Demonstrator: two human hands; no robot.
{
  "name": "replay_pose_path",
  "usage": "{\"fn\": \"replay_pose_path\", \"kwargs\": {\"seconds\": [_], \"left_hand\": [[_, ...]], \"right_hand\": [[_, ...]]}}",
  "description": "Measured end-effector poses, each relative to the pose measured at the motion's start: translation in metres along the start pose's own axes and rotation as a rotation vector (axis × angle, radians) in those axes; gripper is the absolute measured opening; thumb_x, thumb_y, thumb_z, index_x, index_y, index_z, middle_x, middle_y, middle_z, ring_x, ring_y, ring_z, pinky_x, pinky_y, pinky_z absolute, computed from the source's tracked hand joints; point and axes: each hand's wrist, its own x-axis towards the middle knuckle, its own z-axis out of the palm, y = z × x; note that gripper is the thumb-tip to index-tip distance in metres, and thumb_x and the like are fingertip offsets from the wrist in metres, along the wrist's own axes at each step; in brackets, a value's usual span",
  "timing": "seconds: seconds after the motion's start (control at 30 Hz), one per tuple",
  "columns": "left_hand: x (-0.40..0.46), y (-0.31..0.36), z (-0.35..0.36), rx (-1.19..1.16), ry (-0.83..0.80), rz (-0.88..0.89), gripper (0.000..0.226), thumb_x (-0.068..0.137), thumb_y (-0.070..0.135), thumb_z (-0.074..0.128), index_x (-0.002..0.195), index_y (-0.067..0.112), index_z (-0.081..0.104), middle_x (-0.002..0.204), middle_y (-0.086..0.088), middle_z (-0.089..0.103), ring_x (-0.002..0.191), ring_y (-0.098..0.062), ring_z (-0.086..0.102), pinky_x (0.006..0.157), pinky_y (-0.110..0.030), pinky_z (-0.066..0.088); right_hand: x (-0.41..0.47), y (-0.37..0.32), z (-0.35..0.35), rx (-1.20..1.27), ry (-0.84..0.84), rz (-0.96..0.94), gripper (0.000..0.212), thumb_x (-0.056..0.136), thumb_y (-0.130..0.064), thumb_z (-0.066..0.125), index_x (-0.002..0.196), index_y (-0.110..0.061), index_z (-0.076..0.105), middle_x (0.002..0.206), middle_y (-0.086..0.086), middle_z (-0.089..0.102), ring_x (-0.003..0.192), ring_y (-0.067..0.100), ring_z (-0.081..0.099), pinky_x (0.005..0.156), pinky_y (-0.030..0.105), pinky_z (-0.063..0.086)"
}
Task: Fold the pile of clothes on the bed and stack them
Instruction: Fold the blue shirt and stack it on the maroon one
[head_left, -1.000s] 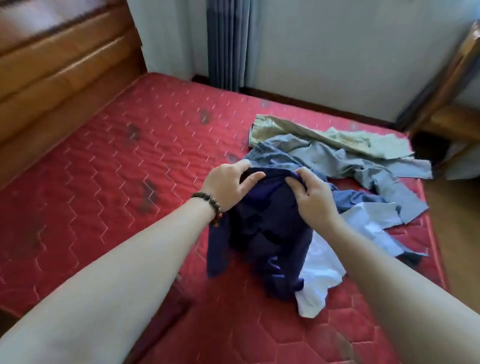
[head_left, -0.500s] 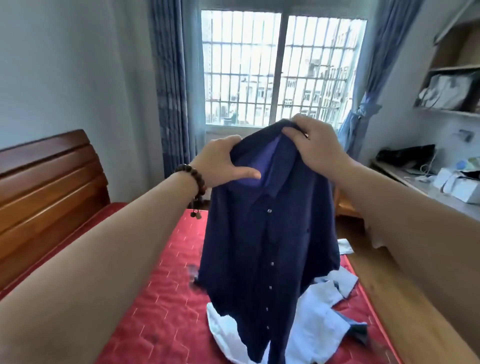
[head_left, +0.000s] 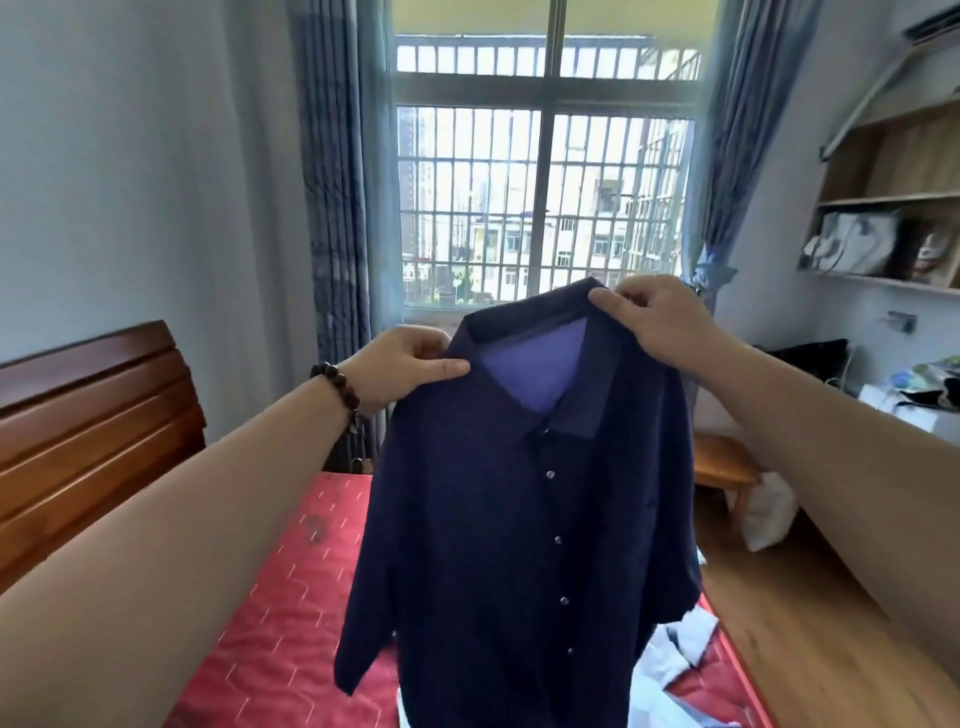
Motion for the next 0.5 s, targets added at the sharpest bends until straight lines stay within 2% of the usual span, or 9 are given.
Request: {"fn": "replay_pose_path", "kwargs": {"seconds": [0.07, 0.1, 0.17, 0.23, 0.3, 0.4, 0.47, 0.5], "left_hand": [[0.004, 0.008, -0.005, 0.025, 0.018, 0.031, 0.01, 0.091, 0.012, 0.064, 0.087, 0.004, 0.068, 0.08, 0.0, 0.068, 0.074, -0.01, 0.062, 0.069, -0.023, 0.052], [0.007, 0.011, -0.008, 0.046, 0.042, 0.038, 0.012, 0.092, 0.015, 0.063, 0.083, 0.01, 0.068, 0.076, 0.002, 0.068, 0.07, -0.009, 0.061, 0.067, -0.022, 0.051], [0.011, 0.017, -0.011, 0.103, 0.119, 0.04, 0.014, 0.093, 0.019, 0.063, 0.082, 0.013, 0.069, 0.075, 0.0, 0.068, 0.068, -0.011, 0.061, 0.067, -0.026, 0.051], [0.013, 0.025, -0.012, 0.188, 0.193, 0.062, 0.014, 0.092, 0.023, 0.065, 0.082, 0.015, 0.07, 0.074, -0.001, 0.069, 0.067, -0.012, 0.062, 0.067, -0.029, 0.052], [0.014, 0.034, -0.013, 0.304, 0.214, 0.102, 0.011, 0.088, 0.024, 0.069, 0.081, 0.016, 0.069, 0.073, 0.0, 0.068, 0.066, -0.01, 0.06, 0.067, -0.028, 0.052], [0.012, 0.047, -0.018, 0.563, 0.176, 0.136, 0.015, 0.078, 0.025, 0.079, 0.081, 0.019, 0.065, 0.075, 0.004, 0.062, 0.064, -0.007, 0.053, 0.063, -0.021, 0.045], [0.012, 0.05, -0.021, 0.673, 0.225, 0.158, 0.018, 0.077, 0.021, 0.08, 0.079, 0.017, 0.062, 0.075, 0.005, 0.059, 0.066, -0.008, 0.051, 0.064, -0.022, 0.041], [0.011, 0.051, -0.022, 0.69, 0.275, 0.178, 0.018, 0.078, 0.02, 0.079, 0.078, 0.016, 0.061, 0.074, 0.004, 0.059, 0.067, -0.01, 0.051, 0.064, -0.021, 0.04]], "right_hand": [[0.001, 0.001, -0.015, 0.019, -0.131, 0.041, 0.044, 0.093, -0.039, 0.06, 0.076, 0.002, 0.063, 0.067, 0.009, 0.053, 0.06, 0.015, 0.045, 0.05, 0.014, 0.033], [0.0, 0.001, -0.024, 0.019, -0.221, 0.058, 0.038, 0.093, -0.036, 0.061, 0.08, -0.001, 0.066, 0.071, 0.01, 0.057, 0.061, 0.013, 0.049, 0.051, 0.012, 0.036], [0.0, 0.002, -0.041, 0.023, -0.407, 0.089, 0.023, 0.091, -0.028, 0.065, 0.086, -0.006, 0.068, 0.081, 0.011, 0.065, 0.066, 0.011, 0.057, 0.057, 0.012, 0.044], [-0.002, 0.002, -0.053, 0.045, -0.502, 0.108, 0.013, 0.09, -0.019, 0.066, 0.092, -0.006, 0.067, 0.086, 0.012, 0.068, 0.065, 0.007, 0.061, 0.06, 0.011, 0.048], [-0.001, 0.003, -0.059, 0.047, -0.437, 0.111, 0.013, 0.091, -0.016, 0.065, 0.095, -0.004, 0.065, 0.087, 0.012, 0.069, 0.062, 0.005, 0.062, 0.056, 0.008, 0.047], [0.002, 0.009, -0.06, -0.002, -0.227, 0.072, 0.018, 0.091, -0.021, 0.065, 0.094, -0.003, 0.064, 0.084, 0.012, 0.066, 0.069, 0.017, 0.056, 0.058, 0.016, 0.044], [0.002, 0.013, -0.058, -0.01, -0.137, 0.046, 0.018, 0.091, -0.021, 0.065, 0.09, -0.002, 0.063, 0.081, 0.014, 0.063, 0.069, 0.017, 0.053, 0.061, 0.02, 0.041], [0.0, 0.013, -0.056, 0.023, -0.104, 0.046, 0.017, 0.092, -0.02, 0.064, 0.089, -0.003, 0.063, 0.078, 0.012, 0.062, 0.065, 0.013, 0.053, 0.058, 0.017, 0.041]]}}
